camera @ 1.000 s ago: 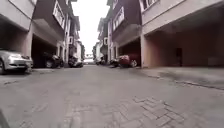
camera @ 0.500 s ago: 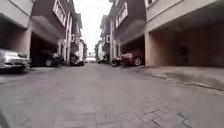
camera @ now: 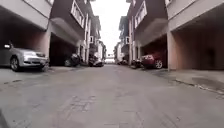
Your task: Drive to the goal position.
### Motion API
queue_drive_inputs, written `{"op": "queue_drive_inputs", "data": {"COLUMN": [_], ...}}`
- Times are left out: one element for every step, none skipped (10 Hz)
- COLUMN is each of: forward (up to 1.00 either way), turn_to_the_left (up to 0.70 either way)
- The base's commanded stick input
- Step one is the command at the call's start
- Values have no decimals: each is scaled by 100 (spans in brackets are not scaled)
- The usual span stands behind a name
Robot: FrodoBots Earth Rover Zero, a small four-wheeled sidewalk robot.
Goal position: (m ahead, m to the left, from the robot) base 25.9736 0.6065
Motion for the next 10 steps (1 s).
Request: {"op": "queue_drive_inputs", "data": {"forward": [70,70,70,70,70,70,70,70,70,70], "turn_to_the_left": [0,0,0,0,0,0,0,0,0,0]}}
